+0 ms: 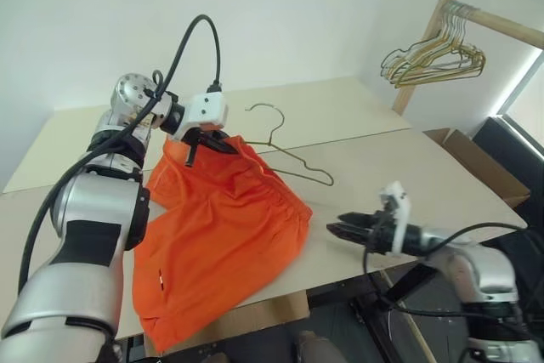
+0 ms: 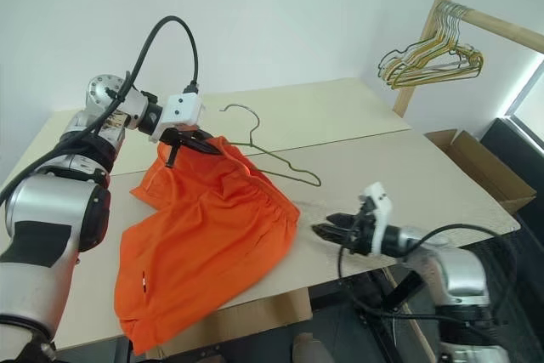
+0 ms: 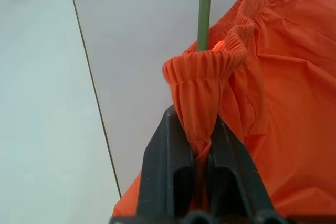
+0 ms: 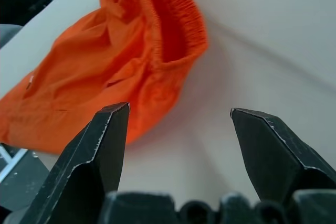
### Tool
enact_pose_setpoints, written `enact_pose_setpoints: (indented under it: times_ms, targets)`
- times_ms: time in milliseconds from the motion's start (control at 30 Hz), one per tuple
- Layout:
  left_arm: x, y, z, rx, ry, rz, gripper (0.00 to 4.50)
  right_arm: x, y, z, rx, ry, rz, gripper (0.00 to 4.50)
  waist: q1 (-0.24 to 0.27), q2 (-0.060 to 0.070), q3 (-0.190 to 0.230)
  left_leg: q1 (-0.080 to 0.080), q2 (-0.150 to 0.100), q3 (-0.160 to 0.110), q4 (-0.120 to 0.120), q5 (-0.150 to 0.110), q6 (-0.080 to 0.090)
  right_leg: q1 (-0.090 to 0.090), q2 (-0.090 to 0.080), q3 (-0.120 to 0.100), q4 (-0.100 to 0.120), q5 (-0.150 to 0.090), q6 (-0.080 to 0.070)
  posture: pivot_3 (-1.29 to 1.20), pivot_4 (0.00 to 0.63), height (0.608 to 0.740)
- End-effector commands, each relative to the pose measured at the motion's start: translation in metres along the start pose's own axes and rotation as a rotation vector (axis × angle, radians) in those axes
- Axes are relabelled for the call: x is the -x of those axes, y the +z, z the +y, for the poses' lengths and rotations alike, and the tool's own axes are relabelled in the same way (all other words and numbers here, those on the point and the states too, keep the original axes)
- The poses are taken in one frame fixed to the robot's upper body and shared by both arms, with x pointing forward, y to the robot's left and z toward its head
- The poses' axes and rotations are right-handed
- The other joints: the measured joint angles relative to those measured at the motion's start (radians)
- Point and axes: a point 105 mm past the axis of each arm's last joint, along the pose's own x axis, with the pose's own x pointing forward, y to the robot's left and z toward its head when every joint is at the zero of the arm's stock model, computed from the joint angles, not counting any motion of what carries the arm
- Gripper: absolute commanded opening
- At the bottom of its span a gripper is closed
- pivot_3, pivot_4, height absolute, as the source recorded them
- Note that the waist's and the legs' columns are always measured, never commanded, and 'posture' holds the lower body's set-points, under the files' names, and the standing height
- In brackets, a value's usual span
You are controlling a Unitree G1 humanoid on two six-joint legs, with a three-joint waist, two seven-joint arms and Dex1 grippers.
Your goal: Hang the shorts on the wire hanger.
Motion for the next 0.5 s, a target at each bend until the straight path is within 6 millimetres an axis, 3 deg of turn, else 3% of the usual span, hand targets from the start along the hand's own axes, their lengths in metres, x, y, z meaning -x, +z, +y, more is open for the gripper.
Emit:
enact_pose_setpoints:
  times_ms: [33, 300, 500]
  targets:
    - [0.011, 0.014, 0.012, -0.047, 0.055, -0.015, 0.0, -0.006, 0.013, 0.006, 0.0, 0.009, -0.029, 3.63, 0.003, 0.0, 0.0, 0.0, 0.0, 0.0, 0.0, 0.0, 0.0, 0.0, -0.001, 0.0, -0.001, 0.001, -0.001, -0.11, 0.0, 0.74]
    - [0.01, 0.012, 0.011, -0.042, 0.063, -0.026, 0.0, -0.025, -0.006, 0.009, -0.059, 0.04, 0.017, 3.63, 0.016, 0.0, 0.0, -0.001, -0.001, 0.0, 0.0, 0.0, 0.0, 0.0, -0.001, -0.001, -0.003, 0.001, -0.001, -0.11, 0.0, 0.74]
    - [0.008, 0.011, 0.011, -0.038, 0.068, -0.031, 0.0, -0.036, -0.005, 0.006, -0.115, 0.051, 0.007, 3.63, 0.016, 0.0, 0.0, -0.001, -0.001, -0.001, 0.0, 0.0, 0.0, 0.0, -0.001, -0.001, -0.002, 0.001, -0.001, -0.1, 0.0, 0.74]
